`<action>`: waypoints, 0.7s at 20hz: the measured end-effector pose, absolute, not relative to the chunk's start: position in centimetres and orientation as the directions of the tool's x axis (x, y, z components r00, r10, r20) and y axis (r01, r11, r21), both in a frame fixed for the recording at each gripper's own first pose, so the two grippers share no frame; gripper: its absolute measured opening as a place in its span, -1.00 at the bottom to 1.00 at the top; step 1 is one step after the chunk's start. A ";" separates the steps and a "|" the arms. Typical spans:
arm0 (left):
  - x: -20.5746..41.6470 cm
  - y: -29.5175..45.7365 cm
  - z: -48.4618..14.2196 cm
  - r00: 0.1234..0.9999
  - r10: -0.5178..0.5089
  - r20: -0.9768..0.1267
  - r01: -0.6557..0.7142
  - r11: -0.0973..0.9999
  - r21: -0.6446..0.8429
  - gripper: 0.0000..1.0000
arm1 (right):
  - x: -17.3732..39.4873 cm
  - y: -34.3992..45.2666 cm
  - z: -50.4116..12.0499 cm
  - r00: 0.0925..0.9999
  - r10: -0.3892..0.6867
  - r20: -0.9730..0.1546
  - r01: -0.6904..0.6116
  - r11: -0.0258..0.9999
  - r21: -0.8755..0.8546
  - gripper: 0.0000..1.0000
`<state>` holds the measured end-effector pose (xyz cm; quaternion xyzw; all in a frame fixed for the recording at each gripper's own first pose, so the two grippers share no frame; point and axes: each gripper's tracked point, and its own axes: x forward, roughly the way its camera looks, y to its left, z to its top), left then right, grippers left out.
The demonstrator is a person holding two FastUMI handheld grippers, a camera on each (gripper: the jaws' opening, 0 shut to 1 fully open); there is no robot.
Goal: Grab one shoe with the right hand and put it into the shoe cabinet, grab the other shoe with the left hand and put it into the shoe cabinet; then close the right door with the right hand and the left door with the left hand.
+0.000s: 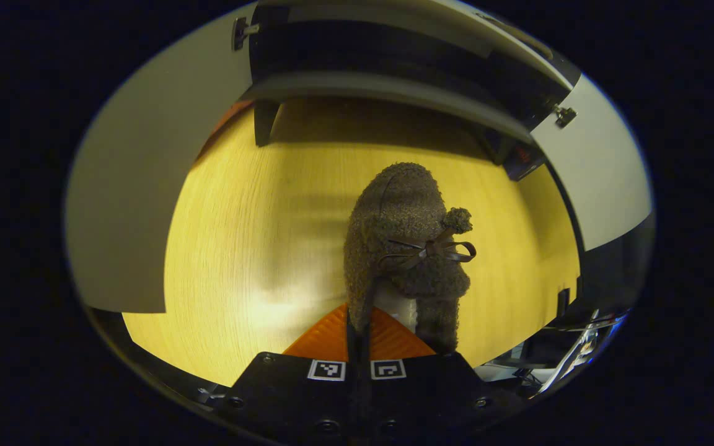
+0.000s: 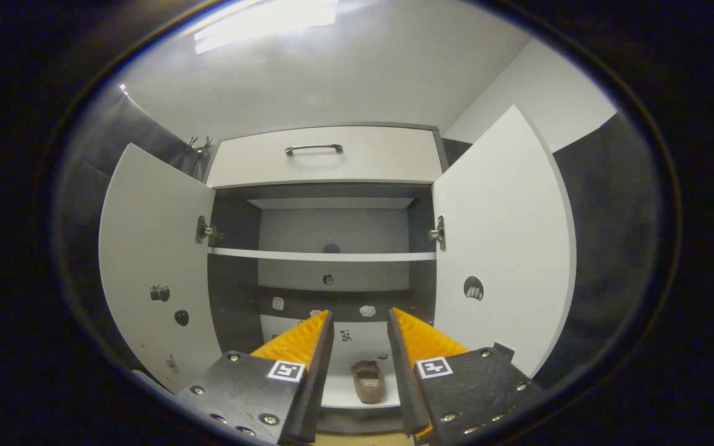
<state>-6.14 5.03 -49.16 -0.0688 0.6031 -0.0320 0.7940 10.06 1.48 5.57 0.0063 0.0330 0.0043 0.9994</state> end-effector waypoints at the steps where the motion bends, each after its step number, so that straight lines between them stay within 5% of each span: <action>1: -5.6 4.9 -47.8 0.298 -0.143 -0.944 -0.025 0.987 -0.157 -0.99 | 9.9 1.3 5.7 0.998 0.006 -0.063 -0.005 1.000 0.011 0.02; 14: 10.2 2.3 -27.3 0.681 -0.224 -0.697 0.118 0.973 -0.198 -0.98 | 8.0 -1.8 6.7 0.998 -0.056 -0.022 0.056 0.998 -0.025 0.02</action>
